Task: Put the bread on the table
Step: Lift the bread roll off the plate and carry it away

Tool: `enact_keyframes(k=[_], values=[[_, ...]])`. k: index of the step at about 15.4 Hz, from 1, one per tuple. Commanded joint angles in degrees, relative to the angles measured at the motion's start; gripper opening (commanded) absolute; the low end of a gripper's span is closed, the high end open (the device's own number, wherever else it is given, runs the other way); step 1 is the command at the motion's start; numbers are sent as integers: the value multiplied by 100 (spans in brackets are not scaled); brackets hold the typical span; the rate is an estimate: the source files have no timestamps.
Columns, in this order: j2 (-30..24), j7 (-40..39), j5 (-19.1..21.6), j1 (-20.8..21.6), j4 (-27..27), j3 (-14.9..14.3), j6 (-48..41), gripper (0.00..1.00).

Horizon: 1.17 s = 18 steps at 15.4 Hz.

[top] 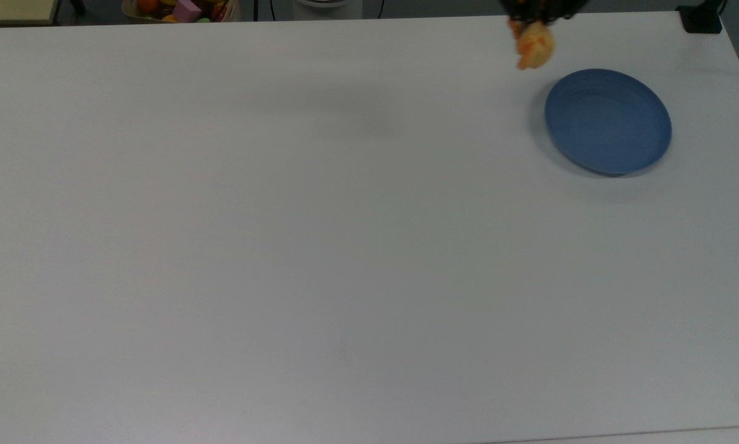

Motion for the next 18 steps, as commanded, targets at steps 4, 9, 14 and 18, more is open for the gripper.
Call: enact_keyframes(k=[4,9,14,18], values=[[-374,-2013,573,-109,-211,-1991,-271,0],[-312,-3033,678,-345,-193,-2959,-210,0],[-119,-4186,661,-1189,-80,-3127,149,0],[486,-4161,617,-1348,166,-3127,712,0]])
